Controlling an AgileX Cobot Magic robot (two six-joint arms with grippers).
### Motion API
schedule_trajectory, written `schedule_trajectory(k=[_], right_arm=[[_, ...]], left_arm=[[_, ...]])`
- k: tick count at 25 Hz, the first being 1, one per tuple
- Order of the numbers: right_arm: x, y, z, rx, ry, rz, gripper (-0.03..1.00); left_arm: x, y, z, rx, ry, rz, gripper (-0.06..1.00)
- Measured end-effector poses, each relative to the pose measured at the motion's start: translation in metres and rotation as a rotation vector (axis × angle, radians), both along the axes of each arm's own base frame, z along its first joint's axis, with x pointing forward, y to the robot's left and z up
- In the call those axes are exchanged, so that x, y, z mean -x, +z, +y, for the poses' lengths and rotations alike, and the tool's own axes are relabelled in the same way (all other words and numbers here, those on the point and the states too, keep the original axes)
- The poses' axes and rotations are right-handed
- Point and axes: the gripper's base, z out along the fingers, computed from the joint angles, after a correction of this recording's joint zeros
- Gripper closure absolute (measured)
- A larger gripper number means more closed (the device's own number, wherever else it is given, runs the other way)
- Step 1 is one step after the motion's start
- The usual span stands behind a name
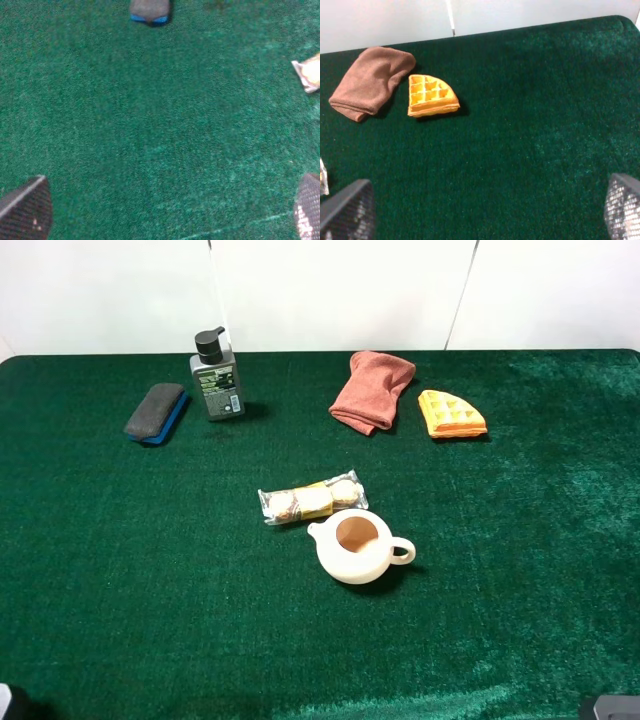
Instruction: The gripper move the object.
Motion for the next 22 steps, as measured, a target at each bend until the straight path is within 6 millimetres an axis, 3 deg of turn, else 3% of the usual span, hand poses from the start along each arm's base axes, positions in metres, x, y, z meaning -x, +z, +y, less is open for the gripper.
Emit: schedule_trajectory(k=[10,17,22], right_arm=[[0.000,0.000,0.000,0.000,0.000,0.000,0.27],[0.000,0.000,0.000,0.000,0.000,0.000,0.27],[0.000,0.000,0.000,0.000,0.000,0.001,0.27]], left_arm=[[0.037,-0.029,0.001,-0.024,0.050,-0.153,-0.05],[0.039,-0.056,-0.003,-0.015,0.060,-0.213,-0.05],[0.038,-0.058,-0.003,-0.009,0.057,-0.236,-0.05]])
